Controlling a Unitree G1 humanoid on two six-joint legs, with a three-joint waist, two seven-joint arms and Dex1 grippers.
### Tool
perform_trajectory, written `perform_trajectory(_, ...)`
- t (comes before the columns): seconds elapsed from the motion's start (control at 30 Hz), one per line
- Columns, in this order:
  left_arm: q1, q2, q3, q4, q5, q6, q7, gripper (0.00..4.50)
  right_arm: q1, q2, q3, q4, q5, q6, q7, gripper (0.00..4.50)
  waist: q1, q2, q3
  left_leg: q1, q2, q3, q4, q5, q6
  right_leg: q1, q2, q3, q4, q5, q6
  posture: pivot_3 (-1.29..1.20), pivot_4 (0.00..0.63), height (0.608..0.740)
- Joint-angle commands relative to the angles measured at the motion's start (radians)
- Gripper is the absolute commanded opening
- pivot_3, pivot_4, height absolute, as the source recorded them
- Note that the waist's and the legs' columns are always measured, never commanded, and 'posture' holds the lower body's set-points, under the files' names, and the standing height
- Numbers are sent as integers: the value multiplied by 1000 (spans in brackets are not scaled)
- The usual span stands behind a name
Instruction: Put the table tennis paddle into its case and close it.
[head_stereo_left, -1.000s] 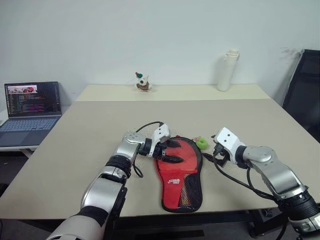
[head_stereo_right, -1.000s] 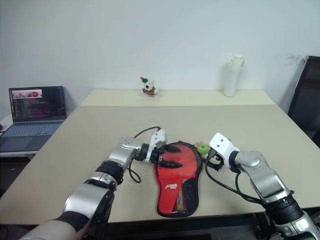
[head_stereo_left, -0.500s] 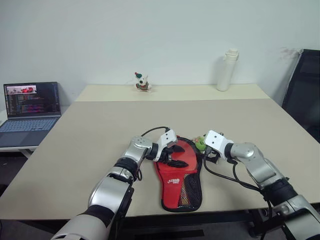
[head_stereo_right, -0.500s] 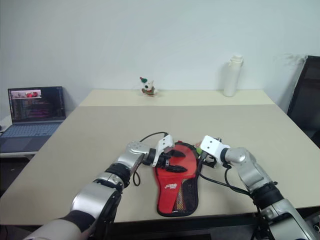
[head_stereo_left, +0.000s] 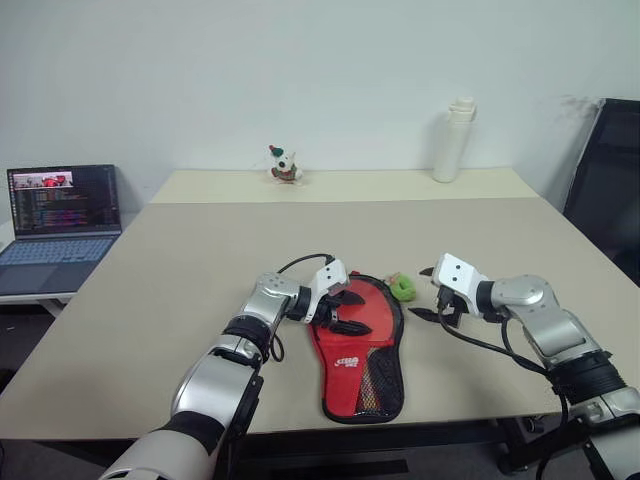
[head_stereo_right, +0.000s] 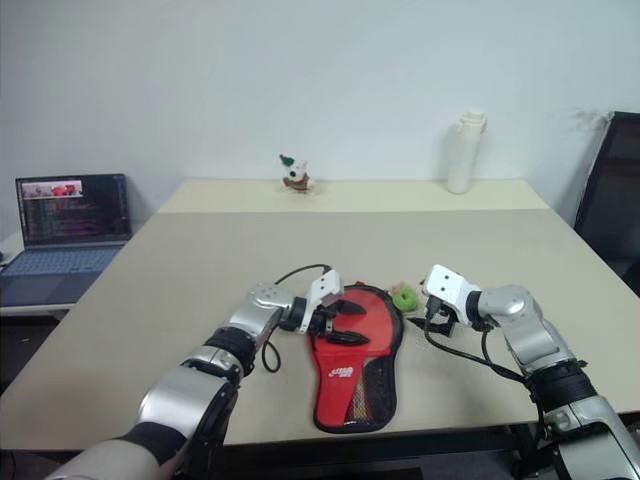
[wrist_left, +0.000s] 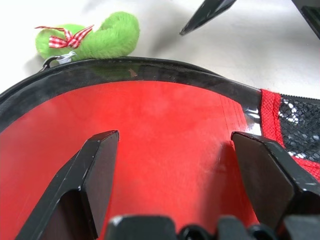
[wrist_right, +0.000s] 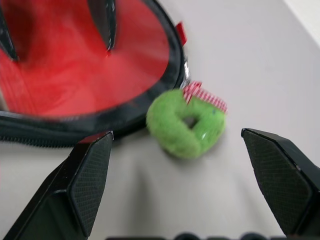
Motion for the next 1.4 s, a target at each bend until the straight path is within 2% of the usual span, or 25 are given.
perform_trajectory(0.03,7,-4,-6,-22,2,-1,-3,3894,-26,30,24,40,-64,-63,-50,4500,0,0,0,0,0,0,0,0,0,0,0,0,0,0,0,0,150,740)
perform_trajectory(0.4,20,-12,-18,-25,12,0,-3,3894,-129,148,75,287,-208,-189,-205,4500,-3,0,0,1,0,1,0,0,0,0,0,1,1,1,-1,0,150,740)
perform_trajectory(0.53,17,-24,-21,-20,17,3,8,3931,-144,156,56,311,-205,-190,-216,3639,-3,0,0,2,0,1,1,0,0,1,1,2,2,1,-1,0,150,740)
perform_trajectory(0.83,7,-51,-27,12,37,11,34,3931,-108,123,28,231,-192,-152,-186,451,0,0,0,1,0,0,1,0,0,1,0,1,1,1,-1,0,150,740)
perform_trajectory(0.87,7,-53,-28,16,39,13,37,3931,-100,118,25,215,-190,-146,-180,150,0,0,0,1,0,0,0,0,0,1,0,1,1,1,-1,0,150,740)
perform_trajectory(0.9,6,-57,-26,21,38,20,40,3931,-89,107,20,192,-187,-138,-173,29,0,0,0,1,0,0,0,0,0,1,0,1,1,1,-1,0,150,740)
perform_trajectory(1.13,6,-88,-14,47,32,57,56,3931,63,-11,-42,-68,-148,-35,-94,29,6,1,-1,1,0,0,1,0,0,1,-1,1,0,0,0,0,150,740)
perform_trajectory(1.4,10,-104,-14,71,39,65,75,3931,426,-168,-126,-651,-30,252,41,29,27,2,-2,0,-2,0,1,0,0,1,-1,-1,-1,-2,4,0,150,740)
